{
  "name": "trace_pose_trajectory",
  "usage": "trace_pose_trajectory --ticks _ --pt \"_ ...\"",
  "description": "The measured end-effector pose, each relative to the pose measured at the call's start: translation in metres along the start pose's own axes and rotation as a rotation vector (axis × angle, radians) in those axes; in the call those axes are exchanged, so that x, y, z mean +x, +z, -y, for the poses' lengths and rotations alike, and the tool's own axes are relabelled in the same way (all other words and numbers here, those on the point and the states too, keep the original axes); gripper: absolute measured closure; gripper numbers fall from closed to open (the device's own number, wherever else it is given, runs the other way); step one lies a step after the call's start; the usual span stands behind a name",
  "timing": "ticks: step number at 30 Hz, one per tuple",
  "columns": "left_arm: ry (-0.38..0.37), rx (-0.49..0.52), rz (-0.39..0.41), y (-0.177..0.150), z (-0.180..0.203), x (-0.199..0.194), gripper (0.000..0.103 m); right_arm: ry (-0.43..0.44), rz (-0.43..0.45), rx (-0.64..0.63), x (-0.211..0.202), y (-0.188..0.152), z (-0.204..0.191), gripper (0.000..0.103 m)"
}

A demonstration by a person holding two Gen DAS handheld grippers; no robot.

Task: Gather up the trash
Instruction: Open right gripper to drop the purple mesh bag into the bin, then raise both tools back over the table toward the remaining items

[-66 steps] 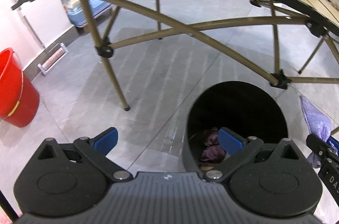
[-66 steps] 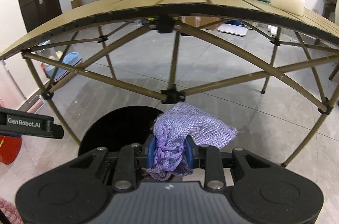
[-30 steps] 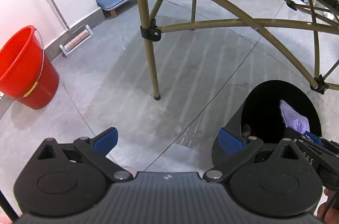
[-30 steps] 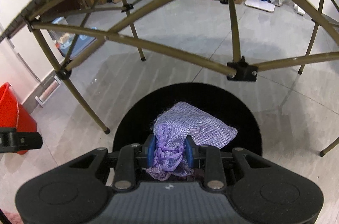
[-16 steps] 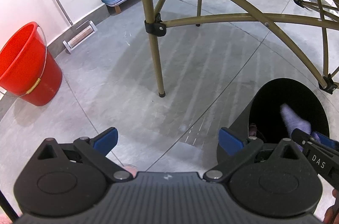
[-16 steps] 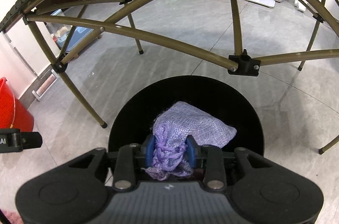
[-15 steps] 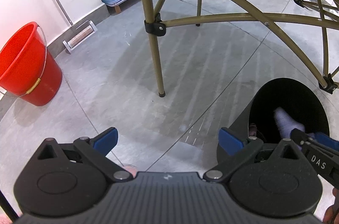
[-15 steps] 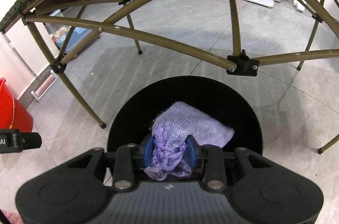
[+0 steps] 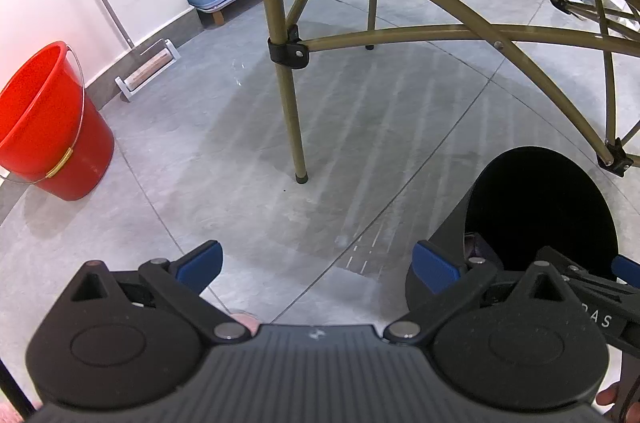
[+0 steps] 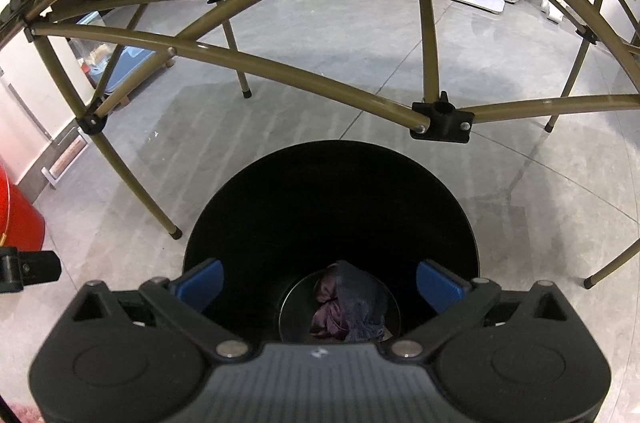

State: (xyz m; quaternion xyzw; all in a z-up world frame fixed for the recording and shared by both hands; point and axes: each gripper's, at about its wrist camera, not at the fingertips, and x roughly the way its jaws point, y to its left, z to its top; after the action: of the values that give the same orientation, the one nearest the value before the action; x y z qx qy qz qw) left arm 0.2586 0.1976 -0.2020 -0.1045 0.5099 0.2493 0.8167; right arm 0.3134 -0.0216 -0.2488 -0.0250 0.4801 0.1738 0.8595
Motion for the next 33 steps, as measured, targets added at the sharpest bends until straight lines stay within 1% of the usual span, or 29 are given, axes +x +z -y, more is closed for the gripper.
trace_pose_trajectory --ticks 6,12,15,19,23,27,33 --pt "-0.002 -0.002 0.007 0.0 0.002 -0.001 0.0 -0.002 0.004 -0.005 -0.003 0.0 0.0 0.0" --pt "-0.016 -0.001 0.051 0.001 0.008 -0.014 0.0 -0.013 0.023 -0.013 -0.014 0.001 0.005 0.0" --pt "-0.025 0.004 0.083 0.002 0.014 -0.024 0.0 -0.015 0.043 -0.016 -0.025 0.002 0.007 0.0" --pt "-0.028 0.004 0.154 0.003 0.019 -0.042 0.0 -0.015 0.075 -0.021 -0.041 0.005 0.01 0.0" --pt "-0.04 -0.018 0.213 0.004 0.024 -0.06 0.0 -0.014 0.113 -0.023 -0.063 0.008 0.018 0.0" --pt "-0.065 -0.043 0.262 0.007 0.031 -0.081 0.0 -0.017 0.172 -0.021 -0.088 0.012 0.033 0.0" --pt "-0.115 -0.055 0.332 0.007 0.045 -0.11 0.0 -0.022 0.262 0.012 -0.12 0.018 0.057 0.0"
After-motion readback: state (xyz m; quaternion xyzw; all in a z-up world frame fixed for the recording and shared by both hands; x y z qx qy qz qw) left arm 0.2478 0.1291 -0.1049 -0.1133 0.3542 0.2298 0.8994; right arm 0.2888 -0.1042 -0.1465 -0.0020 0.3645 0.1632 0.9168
